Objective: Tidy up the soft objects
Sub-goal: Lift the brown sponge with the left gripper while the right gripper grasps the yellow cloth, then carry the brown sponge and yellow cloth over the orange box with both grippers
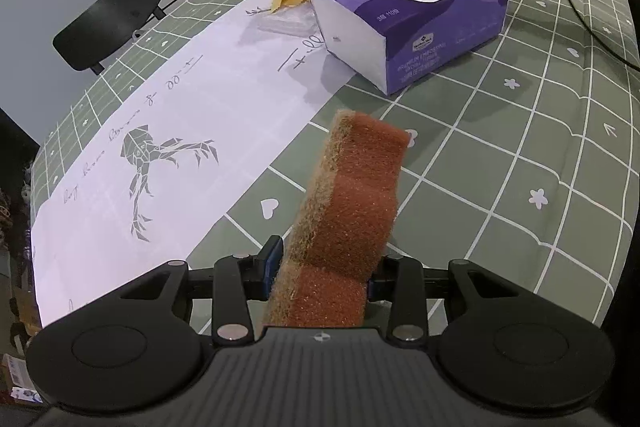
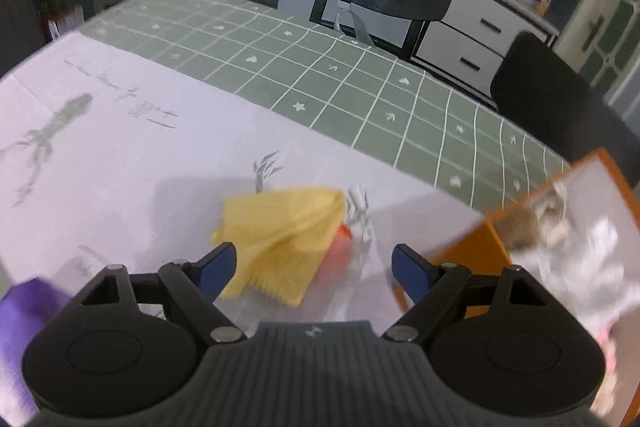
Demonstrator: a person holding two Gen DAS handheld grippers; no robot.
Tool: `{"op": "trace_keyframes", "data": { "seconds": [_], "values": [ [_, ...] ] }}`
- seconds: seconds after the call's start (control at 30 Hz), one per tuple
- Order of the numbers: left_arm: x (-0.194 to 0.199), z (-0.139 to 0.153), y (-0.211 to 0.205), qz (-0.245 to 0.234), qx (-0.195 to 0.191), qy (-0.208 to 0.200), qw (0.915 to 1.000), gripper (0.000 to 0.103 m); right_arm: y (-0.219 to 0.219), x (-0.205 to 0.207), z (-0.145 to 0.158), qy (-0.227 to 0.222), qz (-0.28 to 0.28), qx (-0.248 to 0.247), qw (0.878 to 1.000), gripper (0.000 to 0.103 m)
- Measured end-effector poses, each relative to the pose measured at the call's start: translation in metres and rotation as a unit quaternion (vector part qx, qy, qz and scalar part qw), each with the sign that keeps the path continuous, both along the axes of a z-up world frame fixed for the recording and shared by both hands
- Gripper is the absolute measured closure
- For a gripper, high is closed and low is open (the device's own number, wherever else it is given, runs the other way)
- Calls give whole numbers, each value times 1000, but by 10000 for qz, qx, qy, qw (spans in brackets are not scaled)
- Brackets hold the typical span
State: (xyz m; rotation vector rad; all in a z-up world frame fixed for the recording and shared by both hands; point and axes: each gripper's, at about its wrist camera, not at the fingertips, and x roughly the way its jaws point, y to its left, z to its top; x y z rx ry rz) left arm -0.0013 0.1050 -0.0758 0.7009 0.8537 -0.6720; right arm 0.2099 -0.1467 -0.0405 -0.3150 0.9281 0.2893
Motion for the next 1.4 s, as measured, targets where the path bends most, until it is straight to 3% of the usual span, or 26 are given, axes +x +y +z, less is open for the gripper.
{"op": "trace_keyframes", "data": {
  "seconds": [0.27, 0.37, 0.5, 0.57, 1.0, 1.4],
  "values": [
    [-1, -1, 2, -22, -36, -14, 10000, 59, 15, 32, -17, 207, -124, -23, 9997, 30],
    [0, -1, 2, -11, -57, 13, 10000, 59, 16, 38, -21, 252, -204, 104, 9994, 52],
    [0, -1, 2, -3, -74, 30, 10000, 58, 26, 34, -19, 7, -50, -252, 9997, 89],
    [0, -1, 3, 5, -86, 39, 10000, 58, 24, 34, -13, 13, -49, -95, 9999, 99],
    [5, -1, 0, -1, -79, 141, 9999, 58, -5, -11, 43, -316, -19, 275, 9991, 99],
    [-15, 0, -19, -362, 87, 229, 9990, 58, -61, -106, 31, 27, -61, 226, 9997, 99]
  ]
}}
